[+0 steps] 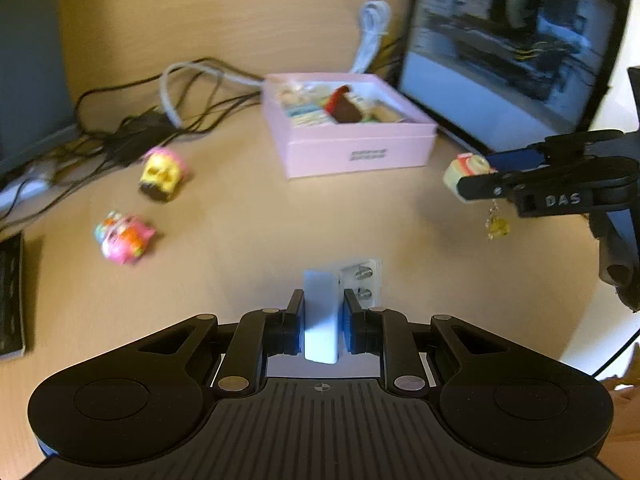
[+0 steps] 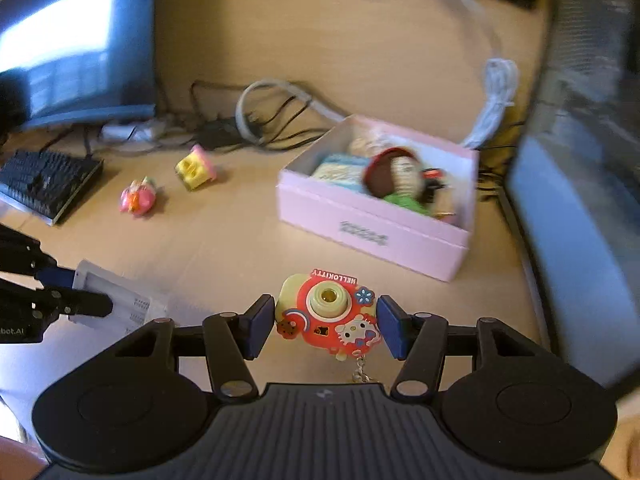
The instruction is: Organize objects
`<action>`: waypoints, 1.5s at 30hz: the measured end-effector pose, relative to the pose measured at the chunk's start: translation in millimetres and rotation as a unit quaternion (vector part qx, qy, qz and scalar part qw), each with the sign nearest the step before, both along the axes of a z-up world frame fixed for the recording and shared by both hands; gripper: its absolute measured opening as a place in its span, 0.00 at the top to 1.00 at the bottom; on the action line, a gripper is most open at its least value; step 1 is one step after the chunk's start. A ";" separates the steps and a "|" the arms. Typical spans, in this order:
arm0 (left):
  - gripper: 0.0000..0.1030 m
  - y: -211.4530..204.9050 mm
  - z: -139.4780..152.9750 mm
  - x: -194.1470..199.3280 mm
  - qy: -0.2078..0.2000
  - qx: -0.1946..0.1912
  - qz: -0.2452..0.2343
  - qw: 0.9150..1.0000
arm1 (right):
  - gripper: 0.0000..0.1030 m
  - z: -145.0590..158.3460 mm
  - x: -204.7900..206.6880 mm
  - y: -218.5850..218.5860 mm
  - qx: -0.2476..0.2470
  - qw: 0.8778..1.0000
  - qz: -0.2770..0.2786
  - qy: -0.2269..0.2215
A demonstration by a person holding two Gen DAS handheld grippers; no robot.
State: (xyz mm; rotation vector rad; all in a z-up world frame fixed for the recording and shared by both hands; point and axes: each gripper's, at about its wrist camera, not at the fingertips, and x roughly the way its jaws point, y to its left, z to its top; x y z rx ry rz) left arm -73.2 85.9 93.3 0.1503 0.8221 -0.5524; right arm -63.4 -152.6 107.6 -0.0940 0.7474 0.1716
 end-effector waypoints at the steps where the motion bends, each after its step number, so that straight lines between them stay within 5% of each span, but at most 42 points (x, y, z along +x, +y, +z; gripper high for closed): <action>1: 0.79 -3.5 5.9 3.5 -0.001 -0.003 -0.007 1.000 | 0.45 5.8 -5.5 -5.4 0.006 1.000 -0.010 -0.006; 11: 0.79 -74.4 88.1 106.1 -0.097 -0.052 -0.037 0.993 | 0.45 56.4 -44.9 -46.2 0.035 0.992 -0.069 -0.096; 16: 0.79 -121.1 55.9 180.4 -0.012 -0.113 -0.030 0.993 | 0.45 53.4 -44.2 -59.8 0.041 0.989 -0.087 -0.108; 18: 0.76 -137.4 25.5 207.5 0.022 -0.092 -0.008 0.995 | 0.45 50.4 -45.7 -64.3 0.045 0.989 -0.089 -0.105; 20: 0.75 -146.6 2.5 224.8 0.026 -0.035 0.034 0.998 | 0.45 45.4 -43.3 -67.9 0.047 0.990 -0.090 -0.099; 22: 0.79 -139.9 -3.7 230.1 0.015 -0.023 0.070 0.997 | 0.45 40.5 -42.6 -71.8 0.046 0.991 -0.088 -0.094; 29: 0.79 -64.2 23.9 192.2 -0.038 -0.122 0.147 0.981 | 0.45 44.3 -9.4 -84.5 0.067 0.991 -0.077 -0.085; 36: 0.79 -1.1 29.0 88.6 -0.094 -0.212 0.118 0.966 | 0.44 102.2 97.9 -83.7 0.081 0.983 -0.061 -0.153; 39: 0.79 26.8 12.7 55.3 -0.083 -0.279 0.125 0.949 | 0.22 106.9 159.0 -79.1 0.082 0.985 -0.059 -0.141; 40: 0.79 32.2 7.1 53.3 -0.060 -0.291 0.122 0.947 | 0.22 106.5 175.5 -77.4 0.075 0.984 -0.078 -0.139; 42: 0.79 35.8 -4.6 51.0 -0.036 -0.262 0.137 0.955 | 0.22 106.4 188.8 -73.0 0.071 0.985 -0.086 -0.134; 45: 0.79 35.3 -12.8 49.2 -0.056 -0.155 0.189 0.968 | 0.13 104.1 178.3 -61.3 0.067 0.985 -0.080 -0.141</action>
